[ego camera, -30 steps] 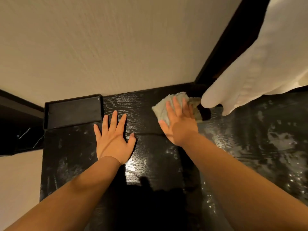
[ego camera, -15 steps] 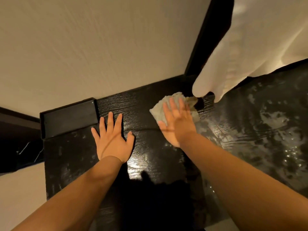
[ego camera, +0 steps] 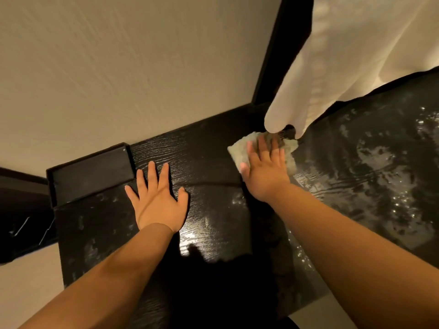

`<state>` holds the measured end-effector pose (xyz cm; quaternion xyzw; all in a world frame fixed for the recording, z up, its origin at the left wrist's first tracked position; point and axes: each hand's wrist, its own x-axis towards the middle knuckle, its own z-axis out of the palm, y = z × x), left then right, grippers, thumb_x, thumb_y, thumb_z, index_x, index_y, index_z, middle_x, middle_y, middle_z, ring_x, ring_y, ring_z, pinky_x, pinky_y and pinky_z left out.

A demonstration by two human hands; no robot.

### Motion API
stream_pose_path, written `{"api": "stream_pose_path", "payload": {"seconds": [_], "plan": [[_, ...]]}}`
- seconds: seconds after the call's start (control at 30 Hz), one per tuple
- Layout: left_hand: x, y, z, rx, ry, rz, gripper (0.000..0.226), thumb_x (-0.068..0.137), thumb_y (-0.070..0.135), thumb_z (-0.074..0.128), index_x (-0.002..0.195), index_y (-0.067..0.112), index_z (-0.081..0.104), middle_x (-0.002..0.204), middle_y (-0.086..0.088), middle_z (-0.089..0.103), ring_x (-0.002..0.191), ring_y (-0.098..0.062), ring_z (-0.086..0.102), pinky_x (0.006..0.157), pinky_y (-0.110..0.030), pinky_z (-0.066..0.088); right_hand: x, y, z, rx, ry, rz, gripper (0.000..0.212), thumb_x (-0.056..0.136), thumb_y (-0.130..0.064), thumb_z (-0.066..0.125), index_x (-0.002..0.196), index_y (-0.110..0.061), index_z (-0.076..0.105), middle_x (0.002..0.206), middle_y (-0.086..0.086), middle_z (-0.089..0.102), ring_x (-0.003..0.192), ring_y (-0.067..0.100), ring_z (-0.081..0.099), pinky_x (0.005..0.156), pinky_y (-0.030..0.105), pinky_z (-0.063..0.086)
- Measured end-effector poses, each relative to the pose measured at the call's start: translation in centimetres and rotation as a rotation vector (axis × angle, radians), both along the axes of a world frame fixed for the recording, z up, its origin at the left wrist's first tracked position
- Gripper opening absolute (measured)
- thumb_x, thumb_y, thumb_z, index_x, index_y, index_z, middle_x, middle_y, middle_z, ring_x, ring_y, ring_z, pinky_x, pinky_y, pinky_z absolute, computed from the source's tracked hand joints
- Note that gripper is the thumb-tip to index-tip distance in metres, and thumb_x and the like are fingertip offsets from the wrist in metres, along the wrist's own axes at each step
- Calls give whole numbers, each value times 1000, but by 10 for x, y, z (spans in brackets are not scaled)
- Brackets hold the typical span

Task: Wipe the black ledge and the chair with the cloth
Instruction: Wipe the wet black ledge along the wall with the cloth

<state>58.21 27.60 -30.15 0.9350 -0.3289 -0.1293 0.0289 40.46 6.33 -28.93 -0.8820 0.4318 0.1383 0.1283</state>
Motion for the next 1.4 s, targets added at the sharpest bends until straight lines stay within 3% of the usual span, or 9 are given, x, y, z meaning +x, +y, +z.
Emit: {"api": "stream_pose_path", "payload": {"seconds": [0.13, 0.3, 0.43, 0.57, 0.7, 0.93, 1.1, 1.2, 1.4], "plan": [[0, 1, 0, -13, 3, 3, 79, 96, 62, 34, 167, 36, 11, 176, 3, -3, 161, -28, -9, 127, -63, -3, -7, 25, 0, 40, 1, 250, 76, 96, -61, 2, 164, -26, -3, 171, 5, -12, 155, 38, -16, 125, 57, -2], [0, 3, -2, -8, 0, -12, 78, 97, 63, 28, 167, 35, 8, 176, 2, -6, 161, -29, -11, 126, -64, -4, -43, -26, 3, -27, 62, -29, 76, 99, -67, 10, 163, -29, -6, 171, 1, -14, 155, 35, -19, 126, 54, -3], [1, 4, -5, 5, -11, -30, 78, 97, 62, 24, 167, 33, 5, 176, 0, -9, 160, -31, -13, 125, -65, -5, -25, 8, 5, -12, 61, -117, 76, 102, -62, 14, 164, -22, -5, 170, 8, -15, 153, 42, -20, 125, 56, -8], [2, 3, -4, 24, 3, -37, 80, 96, 63, 23, 167, 34, 2, 175, 0, -11, 160, -31, -14, 125, -66, -7, -8, 81, 2, -13, 19, 107, 77, 100, -63, 11, 163, -24, -7, 169, 6, -20, 152, 38, -26, 124, 56, -9], [2, 5, -3, 4, -13, -66, 83, 94, 64, 25, 167, 30, 6, 176, -4, -7, 160, -33, -11, 125, -66, -5, -28, 59, -2, -53, 48, 245, 85, 92, -75, 5, 164, -31, -3, 171, -1, -13, 154, 30, -23, 126, 50, -9], [0, 9, -4, -98, -23, -233, 80, 94, 59, 36, 164, 23, 26, 174, -6, 14, 161, -31, 6, 128, -60, 3, -42, 43, -6, -65, 45, -68, 78, 98, -71, 15, 163, -33, -6, 171, 0, -16, 154, 35, -20, 126, 53, -7], [1, 11, -1, -114, -34, -327, 76, 94, 58, 38, 161, 24, 35, 173, -4, 23, 160, -30, 13, 128, -59, 7, -28, 122, -2, -55, -13, 171, 77, 99, -65, 14, 164, -28, -2, 171, 2, -14, 154, 33, -24, 126, 53, -8], [-2, 15, 0, -93, -44, -447, 78, 92, 59, 38, 161, 24, 36, 172, -5, 24, 159, -32, 16, 128, -60, 10, -44, 112, -2, -38, -1, 296, 77, 99, -67, 11, 164, -28, 0, 171, -2, -13, 154, 27, -25, 127, 49, -8], [-22, 25, 1, -22, -41, -394, 75, 99, 56, 29, 167, 26, 18, 175, -5, 8, 161, -32, 5, 129, -55, 6, -64, 69, -6, -53, 52, -1, 82, 93, -66, 0, 163, -24, -7, 171, 4, -16, 154, 33, -24, 126, 50, -10]]}}
